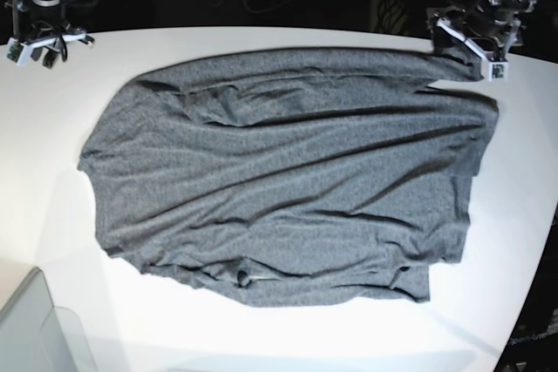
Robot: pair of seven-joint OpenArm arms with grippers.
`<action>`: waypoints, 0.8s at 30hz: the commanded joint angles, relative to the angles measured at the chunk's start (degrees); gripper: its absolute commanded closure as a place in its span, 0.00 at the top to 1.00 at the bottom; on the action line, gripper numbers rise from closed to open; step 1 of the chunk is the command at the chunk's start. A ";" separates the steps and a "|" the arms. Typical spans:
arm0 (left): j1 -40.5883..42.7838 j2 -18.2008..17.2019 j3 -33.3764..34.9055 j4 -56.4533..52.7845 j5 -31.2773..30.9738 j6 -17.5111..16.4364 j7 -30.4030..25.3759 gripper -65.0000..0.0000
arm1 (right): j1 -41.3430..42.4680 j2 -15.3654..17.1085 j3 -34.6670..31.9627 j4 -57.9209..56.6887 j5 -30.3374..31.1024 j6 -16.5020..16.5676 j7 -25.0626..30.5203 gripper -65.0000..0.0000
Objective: Layout the t-shirt on the table in an organized manner, then fold the t-shirt properly
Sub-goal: 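Release the shirt with the right gripper and move it back toward the shirt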
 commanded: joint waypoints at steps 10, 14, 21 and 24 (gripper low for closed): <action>-1.94 -0.92 -0.09 -2.15 -0.15 0.25 -0.73 0.88 | 0.00 0.43 0.22 1.06 0.26 0.20 1.34 0.30; -3.08 -0.92 -0.09 -2.24 0.29 -0.10 -0.73 0.75 | 0.09 0.43 0.22 1.24 0.26 0.20 1.34 0.30; -4.13 -0.75 -0.36 -2.24 0.29 -4.50 -0.73 0.20 | -0.35 0.52 -3.12 1.33 0.26 0.37 1.42 0.30; -4.40 -0.66 -0.44 -2.24 0.38 -4.50 -0.73 0.06 | -0.44 0.52 -5.93 1.33 0.18 0.37 1.42 0.28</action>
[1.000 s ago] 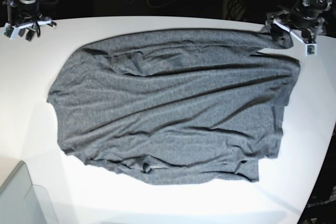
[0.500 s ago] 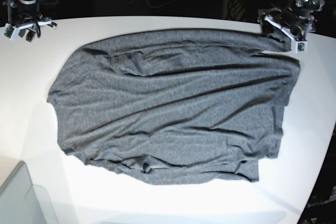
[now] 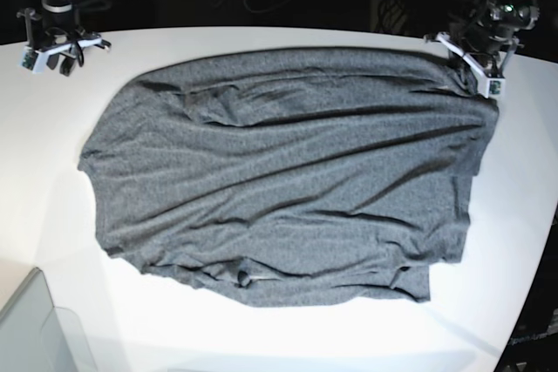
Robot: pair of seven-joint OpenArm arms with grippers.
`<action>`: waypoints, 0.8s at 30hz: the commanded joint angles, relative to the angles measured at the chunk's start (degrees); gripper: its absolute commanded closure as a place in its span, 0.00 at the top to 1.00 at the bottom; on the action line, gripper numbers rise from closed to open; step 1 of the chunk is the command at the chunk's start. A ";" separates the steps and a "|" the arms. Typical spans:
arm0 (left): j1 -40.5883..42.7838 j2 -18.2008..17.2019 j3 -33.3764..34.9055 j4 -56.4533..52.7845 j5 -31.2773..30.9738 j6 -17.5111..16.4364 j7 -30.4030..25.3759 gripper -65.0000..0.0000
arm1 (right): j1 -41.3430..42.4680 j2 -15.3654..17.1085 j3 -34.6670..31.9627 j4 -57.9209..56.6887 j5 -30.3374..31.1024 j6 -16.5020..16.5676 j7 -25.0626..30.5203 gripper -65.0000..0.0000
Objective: Layout the t-shirt on the table in an organized manner, then fold the t-shirt properly
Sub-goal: 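Release the shirt with the right gripper and move it back toward the shirt, then grasp the shirt edge with the right gripper beside the collar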
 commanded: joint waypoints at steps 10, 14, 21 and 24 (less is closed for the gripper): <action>0.92 -0.33 -0.44 4.86 -0.21 -0.11 -0.31 0.00 | -4.00 1.66 -12.32 4.60 -1.08 0.35 1.40 0.17; 0.83 -0.33 -1.41 6.53 -0.04 -0.11 -0.14 0.00 | -5.32 3.42 -19.97 5.04 -2.84 0.35 1.40 0.20; 0.30 -0.51 -3.61 6.36 -0.21 -0.11 -0.05 0.00 | -5.67 5.09 -29.55 5.04 -8.29 0.35 1.31 0.24; 0.30 -0.51 -3.61 6.36 -0.13 -0.11 -0.14 0.00 | -5.59 5.18 -31.22 5.04 -8.55 0.35 1.31 0.30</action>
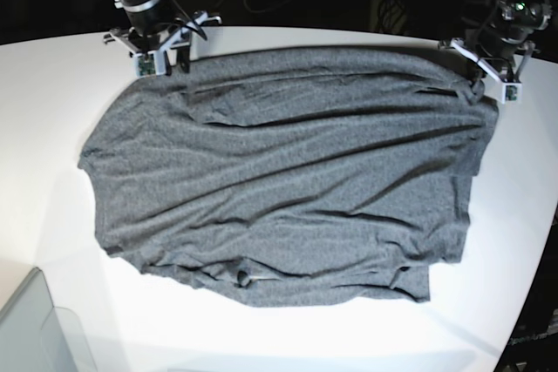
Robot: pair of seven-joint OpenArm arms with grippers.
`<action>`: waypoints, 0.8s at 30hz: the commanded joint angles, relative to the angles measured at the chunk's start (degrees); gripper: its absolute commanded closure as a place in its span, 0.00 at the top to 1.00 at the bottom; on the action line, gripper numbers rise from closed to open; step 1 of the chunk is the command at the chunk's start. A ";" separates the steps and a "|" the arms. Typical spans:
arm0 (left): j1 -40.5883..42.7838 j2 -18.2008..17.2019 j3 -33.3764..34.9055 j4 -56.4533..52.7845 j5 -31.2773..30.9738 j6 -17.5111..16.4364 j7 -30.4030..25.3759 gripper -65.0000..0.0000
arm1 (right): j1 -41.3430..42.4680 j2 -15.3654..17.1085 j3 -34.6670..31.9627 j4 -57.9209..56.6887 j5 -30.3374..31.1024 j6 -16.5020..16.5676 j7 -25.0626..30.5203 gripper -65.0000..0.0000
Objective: Layout the t-shirt on the table in an organized manner, then fold the t-shirt properly
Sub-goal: 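Grasp the shirt edge with the right gripper beside the collar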
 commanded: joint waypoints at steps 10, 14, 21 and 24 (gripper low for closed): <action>0.11 -0.49 -0.33 0.85 -0.04 -0.06 -0.86 0.00 | -0.08 1.21 -1.19 0.60 0.02 0.15 1.31 0.44; 0.11 -0.49 -0.24 1.02 -0.04 -0.06 -0.68 0.00 | 0.19 2.79 -3.48 -0.37 0.02 0.15 1.31 0.44; 0.37 -0.49 -0.24 1.02 -0.04 -0.06 -0.68 0.00 | 1.68 2.88 -3.74 -2.56 0.02 0.15 1.31 0.44; 0.46 -0.49 -0.24 1.02 -0.13 -0.06 -0.68 0.00 | 2.21 3.14 -3.74 -3.62 0.02 0.15 1.31 0.44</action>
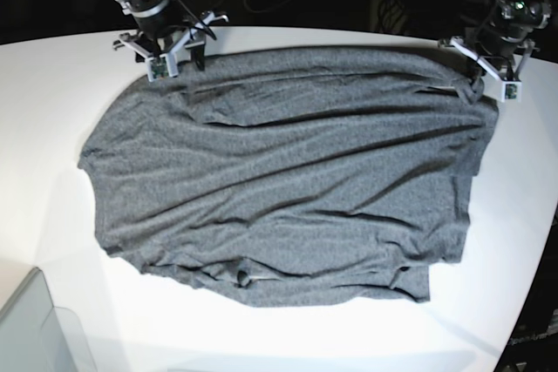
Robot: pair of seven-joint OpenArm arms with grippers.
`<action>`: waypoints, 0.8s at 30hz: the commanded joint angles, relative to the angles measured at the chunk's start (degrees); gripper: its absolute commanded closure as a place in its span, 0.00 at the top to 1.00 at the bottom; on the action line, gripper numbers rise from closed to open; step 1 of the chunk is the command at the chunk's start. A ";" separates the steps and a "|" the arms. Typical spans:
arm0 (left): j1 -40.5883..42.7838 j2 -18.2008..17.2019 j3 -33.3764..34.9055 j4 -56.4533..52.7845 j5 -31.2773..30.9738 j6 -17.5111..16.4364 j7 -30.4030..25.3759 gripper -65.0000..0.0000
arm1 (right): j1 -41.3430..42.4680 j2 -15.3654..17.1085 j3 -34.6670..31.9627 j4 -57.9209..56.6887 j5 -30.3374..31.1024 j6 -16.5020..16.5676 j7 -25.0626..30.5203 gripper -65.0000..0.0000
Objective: Layout the t-shirt on the table in an organized manner, then fold the t-shirt properly
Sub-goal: 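Grasp the shirt edge with the right gripper beside the collar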
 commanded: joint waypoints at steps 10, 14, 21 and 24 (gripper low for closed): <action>0.39 -0.51 -0.26 1.16 -0.50 -0.04 -0.73 0.00 | -0.35 -0.01 -0.03 0.36 0.04 0.15 1.16 0.50; 0.39 -0.51 -0.26 1.16 -0.59 -0.04 -0.73 0.00 | -0.35 0.17 -0.03 0.36 0.04 0.15 1.16 0.50; 0.39 -0.51 -0.26 1.16 -0.32 -0.04 -0.90 0.00 | 0.97 0.25 -0.03 -3.77 0.04 0.15 1.16 0.29; 0.39 -0.51 -0.26 1.16 -0.32 -0.04 -0.90 0.00 | 1.23 0.25 -0.03 -5.71 0.04 0.15 1.16 0.19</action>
